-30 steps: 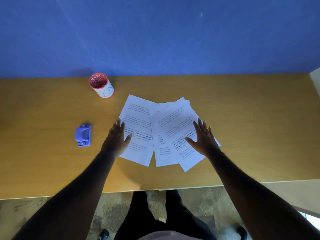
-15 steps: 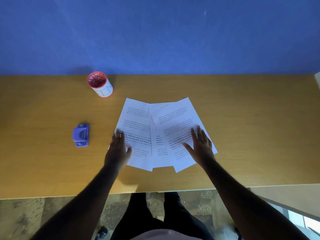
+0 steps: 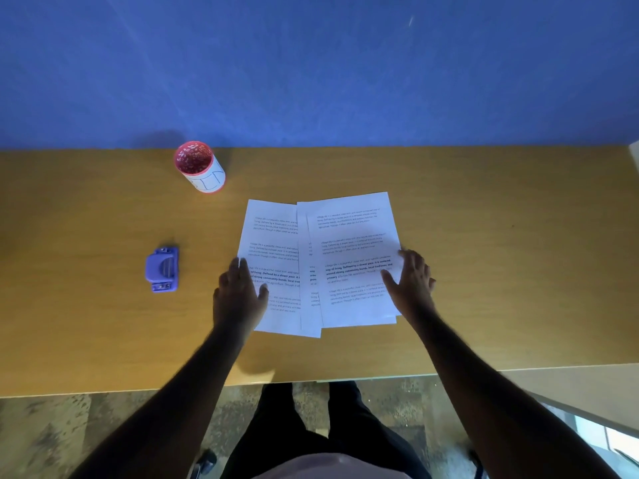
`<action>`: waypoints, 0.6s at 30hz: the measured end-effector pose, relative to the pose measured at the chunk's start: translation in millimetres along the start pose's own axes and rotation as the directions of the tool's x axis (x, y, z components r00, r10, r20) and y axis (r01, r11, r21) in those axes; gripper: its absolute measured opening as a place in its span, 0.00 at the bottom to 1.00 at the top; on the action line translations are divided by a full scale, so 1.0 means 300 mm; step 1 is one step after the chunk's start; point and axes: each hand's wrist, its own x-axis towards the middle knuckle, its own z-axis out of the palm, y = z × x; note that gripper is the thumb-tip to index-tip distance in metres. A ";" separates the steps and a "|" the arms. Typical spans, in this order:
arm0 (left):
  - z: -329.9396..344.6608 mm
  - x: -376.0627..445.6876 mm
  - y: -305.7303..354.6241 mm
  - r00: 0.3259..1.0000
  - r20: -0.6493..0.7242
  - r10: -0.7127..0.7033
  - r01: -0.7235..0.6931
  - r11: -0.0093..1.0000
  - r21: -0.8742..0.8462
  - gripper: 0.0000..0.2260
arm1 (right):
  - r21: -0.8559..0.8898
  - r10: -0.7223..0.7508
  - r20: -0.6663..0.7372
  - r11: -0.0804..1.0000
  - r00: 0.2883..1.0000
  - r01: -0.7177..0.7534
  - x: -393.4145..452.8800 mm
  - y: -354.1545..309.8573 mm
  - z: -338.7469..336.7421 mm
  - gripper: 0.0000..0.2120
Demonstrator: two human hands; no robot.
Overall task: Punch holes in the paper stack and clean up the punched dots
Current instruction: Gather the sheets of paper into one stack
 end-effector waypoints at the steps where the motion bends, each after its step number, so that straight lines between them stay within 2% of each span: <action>1: -0.008 0.009 -0.003 0.999 -0.014 -0.039 0.038 0.997 -0.064 0.31 | 0.020 0.022 -0.015 1.000 1.000 -0.022 0.012 0.006 -0.010 0.29; 4: -0.024 0.028 -0.007 0.987 -0.053 -0.151 0.133 0.959 -0.250 0.26 | 0.066 0.070 -0.014 0.995 0.997 -0.069 0.054 0.029 -0.029 0.29; 7: -0.033 0.038 0.000 0.980 -0.050 -0.193 0.163 0.921 -0.354 0.24 | 0.090 0.044 0.011 0.995 0.999 -0.045 0.081 0.042 -0.029 0.28; 13: -0.023 0.045 0.031 0.978 -0.028 -0.208 0.179 0.894 -0.410 0.24 | 0.077 -0.021 0.021 0.997 1.000 0.020 0.061 0.011 -0.019 0.27; 18: -0.003 0.025 0.073 0.987 0.007 -0.162 0.150 0.895 -0.420 0.25 | 0.066 -0.068 0.037 0.996 0.997 0.065 0.029 -0.012 0.002 0.27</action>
